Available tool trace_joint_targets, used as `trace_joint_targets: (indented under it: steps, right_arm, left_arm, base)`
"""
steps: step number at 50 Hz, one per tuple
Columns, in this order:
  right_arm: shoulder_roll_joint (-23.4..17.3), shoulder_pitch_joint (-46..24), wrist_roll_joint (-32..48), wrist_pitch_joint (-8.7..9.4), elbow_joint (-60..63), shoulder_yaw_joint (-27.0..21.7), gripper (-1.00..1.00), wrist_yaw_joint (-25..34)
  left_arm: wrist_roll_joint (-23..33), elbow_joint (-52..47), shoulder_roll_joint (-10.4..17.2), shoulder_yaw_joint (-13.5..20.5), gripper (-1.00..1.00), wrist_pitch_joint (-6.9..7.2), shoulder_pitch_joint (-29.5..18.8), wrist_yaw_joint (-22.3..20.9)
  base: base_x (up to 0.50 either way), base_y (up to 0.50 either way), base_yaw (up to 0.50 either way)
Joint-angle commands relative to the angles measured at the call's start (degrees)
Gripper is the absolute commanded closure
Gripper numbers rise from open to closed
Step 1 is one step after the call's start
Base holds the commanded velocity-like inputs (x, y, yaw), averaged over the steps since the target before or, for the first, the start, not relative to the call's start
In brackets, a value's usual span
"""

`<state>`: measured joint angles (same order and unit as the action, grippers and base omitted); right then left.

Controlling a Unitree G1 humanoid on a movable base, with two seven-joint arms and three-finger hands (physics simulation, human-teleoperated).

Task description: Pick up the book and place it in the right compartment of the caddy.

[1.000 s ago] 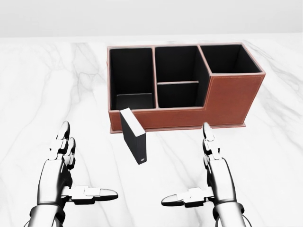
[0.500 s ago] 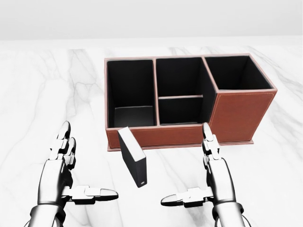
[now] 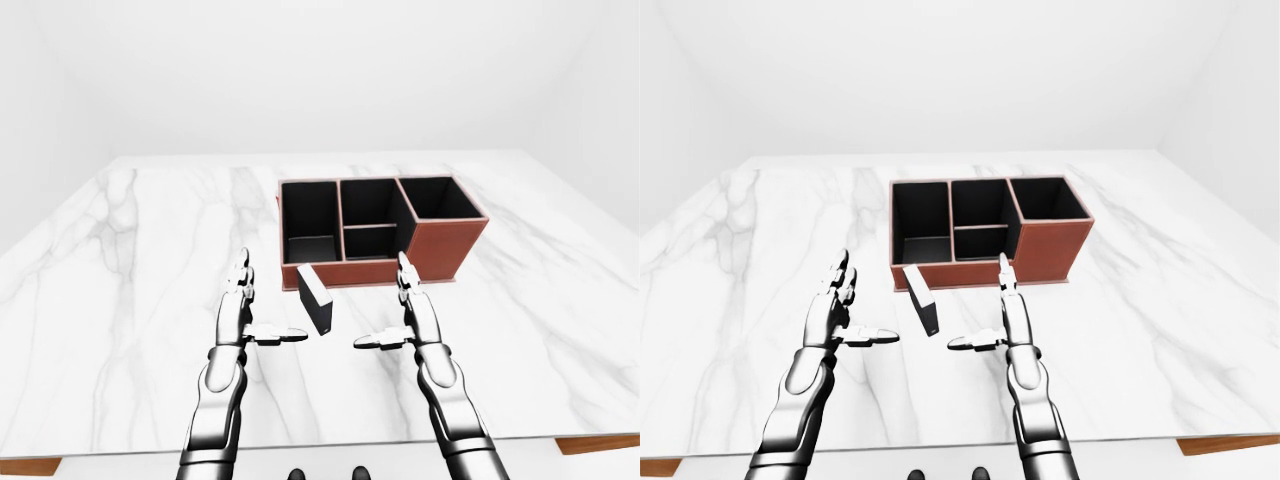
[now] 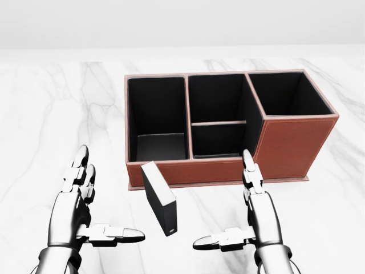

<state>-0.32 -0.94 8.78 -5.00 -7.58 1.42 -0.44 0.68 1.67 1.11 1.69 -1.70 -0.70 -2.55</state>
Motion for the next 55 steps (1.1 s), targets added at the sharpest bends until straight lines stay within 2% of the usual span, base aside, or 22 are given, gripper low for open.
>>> trace_joint_targets:
  steps: [1, 14, 32, 35, 37, 39, 40, 41, 42, 48, 55]
  right_arm:
    - [0.09, -0.05, 0.05, 0.00, -0.31, 0.13, -1.00, -0.04]
    - [0.19, -0.15, 0.25, 0.00, -0.03, 0.39, -1.00, -0.22]
    - [-0.11, -0.74, 0.22, 0.00, -2.40, -0.12, -1.00, -0.04]
    - [-0.07, -0.86, 0.27, 0.00, -2.82, -0.13, -1.00, -0.18]
    - [-0.05, -0.57, 0.34, 0.00, -2.47, -0.01, -1.00, -0.10]
    - [-0.05, -0.56, 0.34, 0.00, -2.45, -0.01, -1.00, -0.09]
    - [-0.03, -0.51, 0.33, 0.00, -2.11, 0.00, -1.00, -0.06]
    - [-0.13, -0.35, 0.47, 0.00, -2.09, -0.04, -1.00, -0.14]
    - [-0.20, -0.27, 0.47, 0.00, -2.13, -0.10, -1.00, -0.09]
    - [-0.25, 0.43, 1.41, 0.00, -0.12, 0.02, -1.00, -0.34]
    - [0.14, -0.10, 1.71, 0.00, -0.99, 0.39, -1.00, -0.64]
  left_arm:
    - [-0.09, -0.53, -0.08, -0.14, -1.00, 0.24, 0.12, -0.03]
    - [-0.41, -0.84, -0.03, -0.02, -1.00, 0.66, -0.10, -0.11]
    - [-0.27, 0.76, 0.02, -0.03, -1.00, -0.42, -0.40, -0.31]
    - [1.04, 1.17, 0.12, -0.21, -1.00, 0.75, -0.81, 0.62]
    - [0.93, 0.25, -0.01, -0.37, -1.00, -0.06, -0.39, 0.38]
    - [0.93, 0.21, -0.02, -0.37, -1.00, -0.09, -0.37, 0.36]
    - [0.13, -0.51, -0.17, -0.34, -1.00, -1.44, 0.10, -0.21]
    - [0.05, -0.23, -0.18, -0.37, -1.00, -1.82, 0.12, -0.29]
    - [0.18, -1.04, -0.20, -0.49, -1.00, -1.23, 0.41, -0.23]
    - [0.73, 0.77, -0.06, -0.43, -1.00, -2.38, -0.01, -0.13]
    - [0.85, 1.51, 0.00, -0.38, -1.00, -2.90, -0.06, -0.26]
  base:
    - [0.00, 0.00, 0.00]
    - [0.00, 0.00, 0.00]
    - [0.09, 0.00, 0.00]
    - [0.04, 0.00, 0.00]
    - [0.00, 0.00, 0.00]
    - [0.00, 0.00, 0.00]
    - [0.00, 0.00, 0.00]
    - [0.00, 0.00, 0.00]
    - [0.00, 0.00, 0.00]
    - [0.00, 0.00, 0.00]
    - [0.00, 0.00, 0.00]
